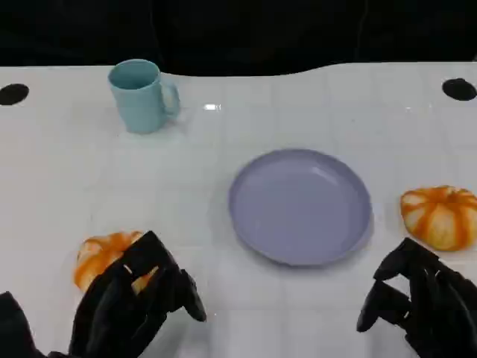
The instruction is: Grasp the bread from the table and place it into the plate.
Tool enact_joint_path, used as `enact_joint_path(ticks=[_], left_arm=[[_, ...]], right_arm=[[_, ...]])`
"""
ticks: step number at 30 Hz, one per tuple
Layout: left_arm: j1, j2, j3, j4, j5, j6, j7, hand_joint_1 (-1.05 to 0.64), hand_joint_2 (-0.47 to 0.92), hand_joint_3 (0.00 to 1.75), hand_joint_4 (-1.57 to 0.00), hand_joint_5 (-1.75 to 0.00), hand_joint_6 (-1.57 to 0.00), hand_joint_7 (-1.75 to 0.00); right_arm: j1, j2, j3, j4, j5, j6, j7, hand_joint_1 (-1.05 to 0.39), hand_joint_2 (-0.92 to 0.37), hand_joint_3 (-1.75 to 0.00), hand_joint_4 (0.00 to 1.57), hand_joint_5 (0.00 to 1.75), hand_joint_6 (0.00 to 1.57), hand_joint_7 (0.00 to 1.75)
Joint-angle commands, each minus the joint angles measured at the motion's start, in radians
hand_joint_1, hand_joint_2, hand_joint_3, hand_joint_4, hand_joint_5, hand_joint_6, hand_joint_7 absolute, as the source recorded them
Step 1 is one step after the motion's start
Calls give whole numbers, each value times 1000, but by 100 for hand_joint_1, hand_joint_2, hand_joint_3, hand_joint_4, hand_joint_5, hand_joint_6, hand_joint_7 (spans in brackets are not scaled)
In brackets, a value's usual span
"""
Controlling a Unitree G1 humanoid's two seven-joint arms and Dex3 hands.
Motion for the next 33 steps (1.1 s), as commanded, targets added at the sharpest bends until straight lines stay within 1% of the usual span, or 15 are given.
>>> enact_joint_path(ticks=[1, 11, 21, 23, 24, 26, 29, 30, 31, 32, 33], left_arm=[[-1, 4, 9, 6, -10, -1, -6, -59, 92, 36, -74, -175, -52, -175], [0, 7, 10, 8, -8, -3, -7, -59, 92, 36, -73, -175, -52, -175], [1, 8, 12, -3, -5, 0, 0, -58, 92, 36, -73, -175, -52, -174], [4, 4, 10, -1, 21, -47, -1, -58, 92, 35, -72, -175, -50, -173], [5, 3, 7, -1, 40, -73, 2, -60, 92, 32, -68, -175, -51, -164], [8, 0, 3, -1, 67, -115, 7, -63, 92, 29, -61, -175, -52, -151], [10, -2, -6, 10, 124, -210, 11, -62, 92, 29, -56, -167, -54, -132], [11, -1, -8, 8, 141, -229, 17, -59, 92, 28, -54, -154, -55, -115], [12, -1, -10, 7, 150, -238, 21, -57, 92, 27, -54, -146, -58, -103], [14, 3, -11, 1, 160, -244, 27, -56, 92, 26, -55, -141, -59, -96], [15, 5, -13, -2, 165, -246, 31, -56, 92, 24, -56, -128, -61, -78]], right_arm=[[-4, -10, -12, 7, 1, -8, 1, -52, -92, -39, 62, 175, 49, 160], [-3, -9, -11, 7, 3, -6, 2, -53, -92, -38, 61, 175, 47, 161], [-5, -8, -9, 9, 3, -8, 3, -53, -92, -38, 61, 175, 49, 159], [-3, -8, -8, 8, 0, -11, 3, -53, -92, -38, 61, 175, 49, 159], [-2, -8, -8, 6, 0, -10, 3, -53, -92, -38, 61, 175, 49, 159], [-1, -8, -9, 2, 6, -1, 2, -53, -92, -38, 61, 175, 49, 160], [-1, -7, -9, 5, 7, -4, 4, -53, -92, -38, 61, 175, 49, 160], [-1, -8, -8, 5, 6, -6, 5, -53, -92, -38, 62, 175, 49, 160], [-1, -8, -7, 5, 4, -6, 5, -53, -92, -38, 62, 175, 49, 160], [-1, -8, -6, 4, 4, -6, 5, -53, -92, -38, 62, 175, 49, 160], [-1, -9, -6, 3, 4, -5, 5, -54, -92, -38, 62, 175, 49, 160]])
